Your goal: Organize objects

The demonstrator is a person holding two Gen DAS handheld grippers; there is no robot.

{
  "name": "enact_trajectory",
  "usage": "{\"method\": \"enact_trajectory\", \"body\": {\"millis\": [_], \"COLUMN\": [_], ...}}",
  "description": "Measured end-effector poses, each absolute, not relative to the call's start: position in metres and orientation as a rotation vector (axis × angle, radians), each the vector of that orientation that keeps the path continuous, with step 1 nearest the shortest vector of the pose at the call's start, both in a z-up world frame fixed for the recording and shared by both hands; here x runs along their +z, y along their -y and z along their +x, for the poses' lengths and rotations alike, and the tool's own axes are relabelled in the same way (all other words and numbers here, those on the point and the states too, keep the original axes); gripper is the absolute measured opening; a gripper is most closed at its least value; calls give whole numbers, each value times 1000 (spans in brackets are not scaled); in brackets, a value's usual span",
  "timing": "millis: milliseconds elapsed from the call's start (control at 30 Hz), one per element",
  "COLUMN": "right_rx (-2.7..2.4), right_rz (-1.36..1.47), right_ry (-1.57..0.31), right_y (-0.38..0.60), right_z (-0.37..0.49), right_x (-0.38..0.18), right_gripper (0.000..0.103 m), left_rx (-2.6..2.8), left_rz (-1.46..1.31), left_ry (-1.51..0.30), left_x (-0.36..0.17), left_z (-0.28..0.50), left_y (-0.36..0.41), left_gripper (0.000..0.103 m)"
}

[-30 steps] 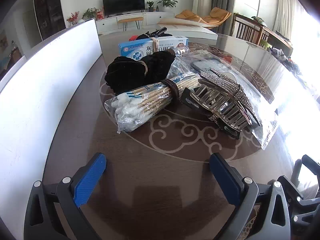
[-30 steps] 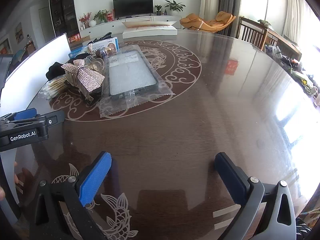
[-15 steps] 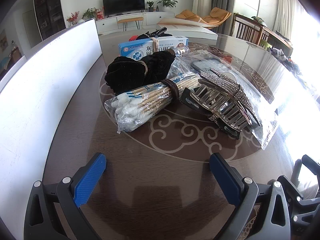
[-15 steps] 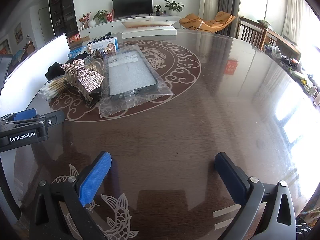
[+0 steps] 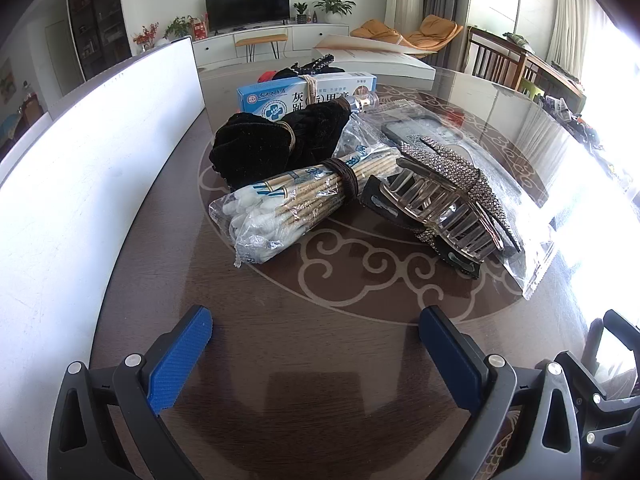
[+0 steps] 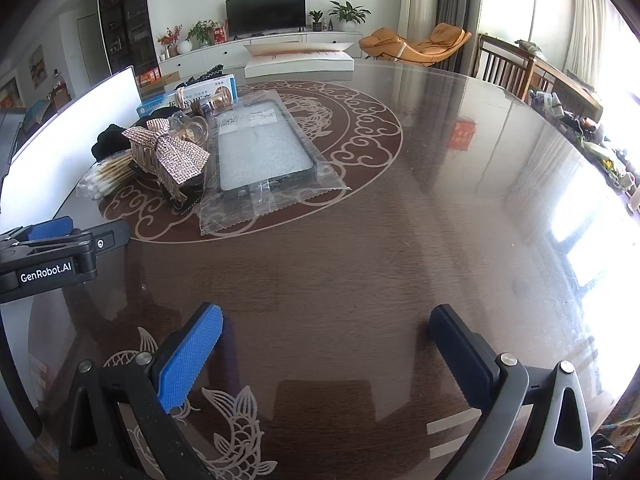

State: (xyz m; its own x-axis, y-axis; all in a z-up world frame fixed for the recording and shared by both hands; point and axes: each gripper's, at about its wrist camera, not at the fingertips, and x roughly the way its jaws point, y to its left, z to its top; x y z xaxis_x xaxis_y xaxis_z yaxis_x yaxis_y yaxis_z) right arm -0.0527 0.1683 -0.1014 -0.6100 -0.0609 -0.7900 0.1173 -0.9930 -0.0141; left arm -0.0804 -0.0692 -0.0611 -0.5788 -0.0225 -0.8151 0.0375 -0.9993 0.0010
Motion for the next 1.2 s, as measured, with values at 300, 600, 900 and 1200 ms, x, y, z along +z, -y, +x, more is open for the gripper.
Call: {"method": "enact_trajectory", "body": {"millis": [300,600,900,1200], "right_rx": [-2730,-2729,-2729,-2729], "right_rz": [1331,1331,1331,1331], "right_ry": [-100,-100,-100,-100], "right_y": [-168,-168,-168,-168], "right_z": [-51,-51,-51,-51], "right_x": [-101,-101,-101,-101], "right_gripper": [103,103,103,103], "left_rx": [-2761,-2772,-2772,-2772], "left_rz": [1425,1430,1430,1430], "left_ry": [-25,-3,-3,-3], "left_x": [-61,-61,-61,-61], "left_z": [-81,-81,-81,-81], "left_y": [69,65,65,65], "left_gripper": [103,103,103,103]}}
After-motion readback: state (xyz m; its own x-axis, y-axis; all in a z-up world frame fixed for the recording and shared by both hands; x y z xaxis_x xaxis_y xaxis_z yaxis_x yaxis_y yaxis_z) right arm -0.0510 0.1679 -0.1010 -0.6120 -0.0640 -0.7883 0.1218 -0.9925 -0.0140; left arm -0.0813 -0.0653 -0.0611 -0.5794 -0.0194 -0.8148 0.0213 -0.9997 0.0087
